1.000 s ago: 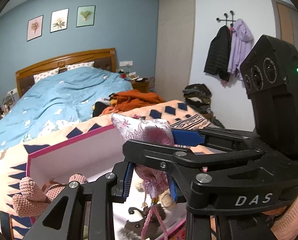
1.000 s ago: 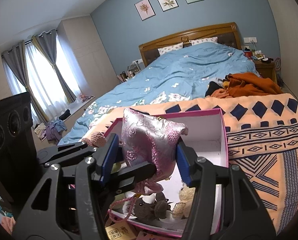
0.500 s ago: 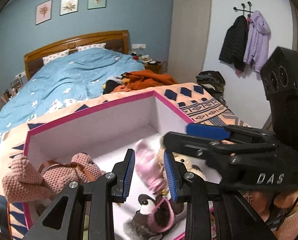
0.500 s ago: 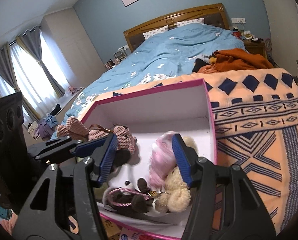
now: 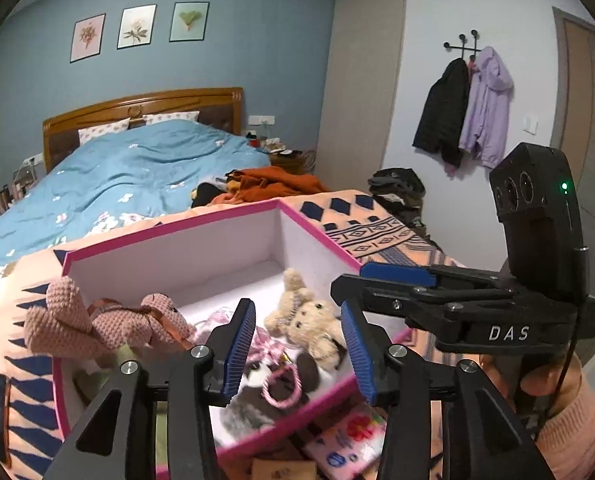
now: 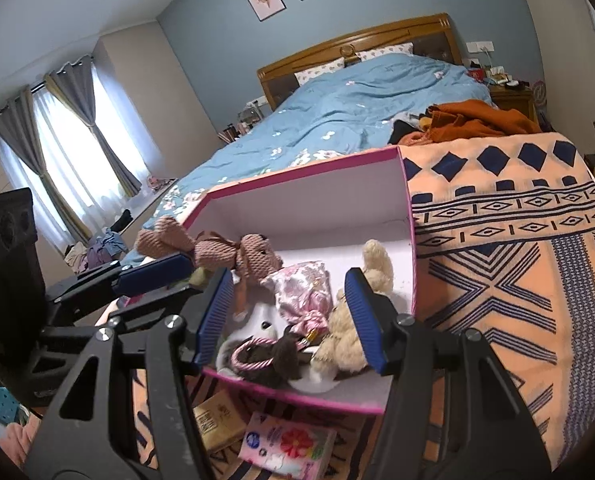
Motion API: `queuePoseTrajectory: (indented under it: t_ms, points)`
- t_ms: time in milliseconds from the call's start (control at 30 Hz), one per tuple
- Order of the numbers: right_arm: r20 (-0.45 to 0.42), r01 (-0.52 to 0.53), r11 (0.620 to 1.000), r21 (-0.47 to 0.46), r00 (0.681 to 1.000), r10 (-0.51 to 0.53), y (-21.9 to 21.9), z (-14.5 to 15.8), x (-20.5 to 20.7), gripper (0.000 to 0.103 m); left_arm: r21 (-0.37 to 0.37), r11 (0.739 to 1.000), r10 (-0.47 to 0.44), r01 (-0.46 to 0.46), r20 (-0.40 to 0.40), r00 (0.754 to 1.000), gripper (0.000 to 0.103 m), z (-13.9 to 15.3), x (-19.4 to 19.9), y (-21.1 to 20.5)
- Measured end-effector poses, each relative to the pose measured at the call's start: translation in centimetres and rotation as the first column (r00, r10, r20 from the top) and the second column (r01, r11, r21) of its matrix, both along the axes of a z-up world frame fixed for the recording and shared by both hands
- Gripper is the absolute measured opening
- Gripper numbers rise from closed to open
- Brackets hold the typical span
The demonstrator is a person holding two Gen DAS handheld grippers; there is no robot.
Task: Organize objects
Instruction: 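Move the right gripper toward the pink flower tissue pack beside the box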
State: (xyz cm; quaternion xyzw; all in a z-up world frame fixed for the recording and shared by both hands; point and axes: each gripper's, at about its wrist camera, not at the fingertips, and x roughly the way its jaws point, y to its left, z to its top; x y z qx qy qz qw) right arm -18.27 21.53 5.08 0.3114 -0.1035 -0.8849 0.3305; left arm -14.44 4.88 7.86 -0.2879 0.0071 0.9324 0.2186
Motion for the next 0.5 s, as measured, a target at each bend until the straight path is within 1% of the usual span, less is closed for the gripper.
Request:
queuePoseTrajectory:
  t_ms: [133, 200, 267, 367, 500]
  points:
    - [-0.039, -0.03, 1.0, 0.002, 0.999, 0.03, 0.3, 0.6, 2.0, 0.06, 0.042, 0.999, -0.03, 0.03, 0.008, 1.0, 0.048, -0.2, 2.1, -0.1]
    - [-0.054, -0.044, 0.999, 0.009, 0.998, 0.044, 0.5, 0.6, 3.1, 0.06, 0.044, 0.998, -0.04, 0.039, 0.005, 0.999, 0.048, -0.3, 3.0, 0.0]
    - [-0.063, -0.055, 0.998, 0.016, 0.996, 0.056, 0.7, 0.5, 4.1, 0.06, 0.051, 0.997, -0.059, 0.058, 0.009, 0.998, 0.052, -0.7, 3.8, 0.1]
    - [-0.064, -0.069, 0.997, 0.022, 0.995, 0.07, 1.1, 0.0, 5.3, 0.061, 0.048, 0.997, -0.068, 0.067, 0.02, 0.997, 0.054, -1.7, 5.0, 0.2]
    - [-0.043, -0.072, 0.996, 0.055, 0.996, 0.075, 1.5, -1.5, 6.8, 0.061, 0.035, 0.997, -0.069, 0.066, 0.068, 0.995, 0.054, -3.8, 5.7, 0.1]
